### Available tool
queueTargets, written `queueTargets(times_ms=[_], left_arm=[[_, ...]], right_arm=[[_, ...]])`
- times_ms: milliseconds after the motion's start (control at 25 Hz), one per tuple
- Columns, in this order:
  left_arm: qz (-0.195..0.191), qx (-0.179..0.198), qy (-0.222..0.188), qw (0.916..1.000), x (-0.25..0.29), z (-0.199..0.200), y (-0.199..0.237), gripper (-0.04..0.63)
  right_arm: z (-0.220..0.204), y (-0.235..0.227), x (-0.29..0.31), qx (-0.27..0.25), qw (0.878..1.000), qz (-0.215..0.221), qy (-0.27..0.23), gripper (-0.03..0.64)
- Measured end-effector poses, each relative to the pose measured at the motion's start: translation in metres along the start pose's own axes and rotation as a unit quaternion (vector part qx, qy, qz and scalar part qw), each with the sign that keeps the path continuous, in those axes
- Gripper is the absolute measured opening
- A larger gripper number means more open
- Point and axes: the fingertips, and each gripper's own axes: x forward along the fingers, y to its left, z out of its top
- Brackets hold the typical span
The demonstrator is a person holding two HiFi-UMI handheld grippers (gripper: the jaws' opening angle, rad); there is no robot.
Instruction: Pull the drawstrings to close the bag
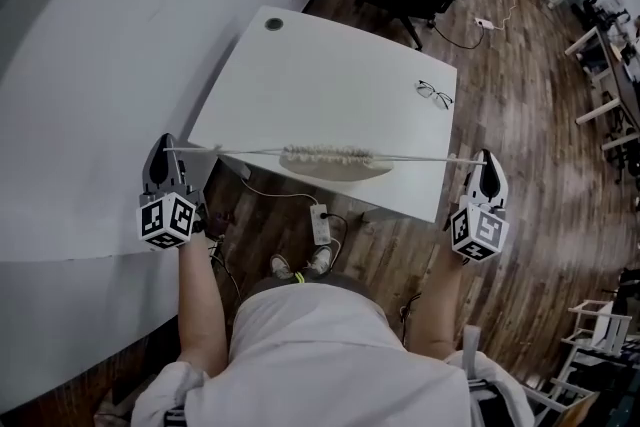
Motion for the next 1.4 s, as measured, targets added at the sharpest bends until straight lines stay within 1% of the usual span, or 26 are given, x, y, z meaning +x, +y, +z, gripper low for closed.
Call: queueTargets(times_ms=[120,520,720,880,1160,1400], left_arm=[[0.002,-0.012,-0.003,0.9999,-0.001,0.002,0.001,0.017],[0.010,-0.031,-0.009,0.9994,-0.001,0.004,0.006,0.017],[0.016,-0.026,-0.010,0.9995,-0.002,0.008,0.008,0.017],[0.020,-0.033,-0.009,0.9992,0.001,0.007,0.014,0.017],[0.024,-0.042,-0.006,0.9988,0.005,0.006,0.024,0.017],[0.025,-0.043,-0.008,0.9987,0.010,0.008,0.028,0.017]], right_arm=[[0.003,-0.001,-0.001,-0.003,1.000,-0.002,-0.005,0.043],[0.002,-0.001,0.001,-0.003,1.000,0.004,-0.003,0.043],[0.003,-0.004,0.003,0.003,1.000,0.007,-0.003,0.043],[0.001,-0.006,0.007,0.015,1.000,0.007,-0.003,0.043],[0.002,-0.001,0.012,0.008,1.000,0.008,-0.001,0.043],[0.009,0.002,0.016,0.000,1.000,0.008,-0.008,0.041]])
